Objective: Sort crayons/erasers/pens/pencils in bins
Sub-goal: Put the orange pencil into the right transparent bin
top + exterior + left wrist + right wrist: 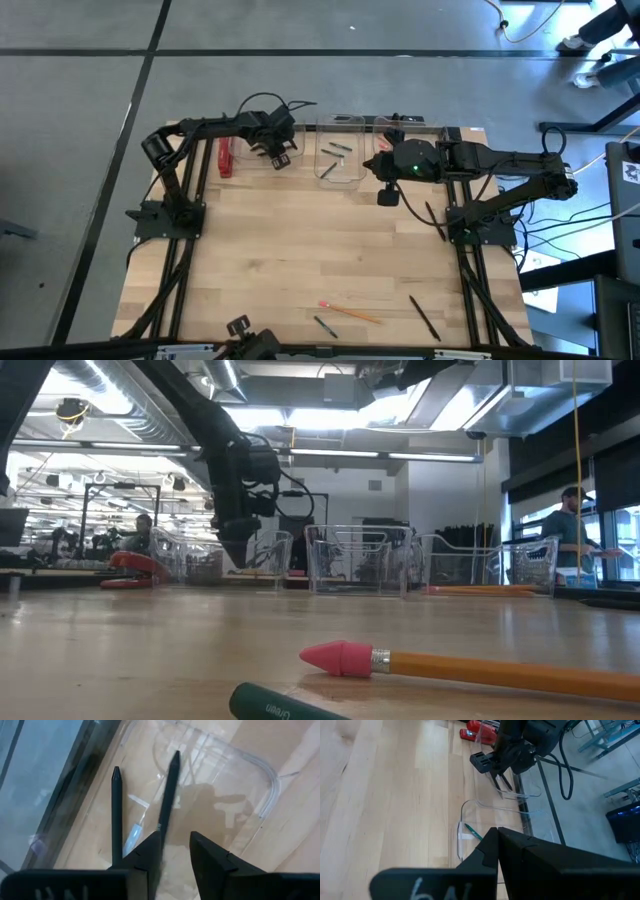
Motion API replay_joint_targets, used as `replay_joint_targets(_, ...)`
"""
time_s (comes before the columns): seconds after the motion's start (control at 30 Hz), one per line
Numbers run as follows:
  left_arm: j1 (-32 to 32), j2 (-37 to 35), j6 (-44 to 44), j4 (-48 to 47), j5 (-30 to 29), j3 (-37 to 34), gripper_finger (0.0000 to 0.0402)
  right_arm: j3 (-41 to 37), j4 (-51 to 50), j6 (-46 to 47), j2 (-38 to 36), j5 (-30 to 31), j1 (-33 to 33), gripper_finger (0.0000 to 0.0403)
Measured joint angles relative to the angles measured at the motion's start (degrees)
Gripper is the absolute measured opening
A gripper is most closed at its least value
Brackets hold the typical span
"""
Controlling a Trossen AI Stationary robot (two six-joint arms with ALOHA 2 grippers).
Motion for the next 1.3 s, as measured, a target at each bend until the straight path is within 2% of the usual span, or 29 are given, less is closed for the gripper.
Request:
replay_joint_targets(0.2,-0.02,-3.42,-5.55,-0.26,-0.01,-0.07,0.0097,0.0,-0.01,0.0,0.0,0.0,0.0,0.0006)
replay_joint_targets(0.37,-1.4,-12.02,-9.31,-1.87,0.29,-0.07,0.0097,0.0,-0.36,-0.06,-0.2,-0.02,0.0,0.0006)
replay_joint_targets(0.47,-4.47,-18.24,-12.33,-2.09,0.4,-0.07,0.0098,0.0,-1.7,1.67,-1.41,-0.06,0.04,0.0006)
replay_joint_targets(0.7,-18.72,-28.46,-16.64,-2.5,0.1,-0.07,0.0098,0.05,-10.38,14.14,-6.24,-0.54,0.47,0.0006)
replay_joint_targets(0.93,-34.99,-30.6,-20.09,-3.31,0.55,-0.07,0.0098,-0.13,-23.42,23.81,-6.78,-9.63,5.75,0.0006)
replay_joint_targets(1.03,-41.42,-30.28,-20.12,-3.26,3.11,-0.07,0.0098,-1.76,-23.61,22.04,-6.31,-16.4,9.64,0.0006)
replay_joint_targets(1.1,-45.31,-29.87,-20.11,-3.27,4.94,-0.07,0.0098,-2.84,-21.83,21.68,-6.24,-18.66,12.05,0.0006)
replay_joint_targets(1.23,-51.95,-28.74,-22.34,-0.72,5.99,-0.05,0.0098,-3.72,-17.32,24.34,-6.29,-18.82,15.5,0.0006)
replay_joint_targets(1.3,-54.41,-27.38,-23.35,0.48,5.23,-0.04,0.0098,-3.72,-15.31,25.39,-6.29,-16.96,16.9,0.0006)
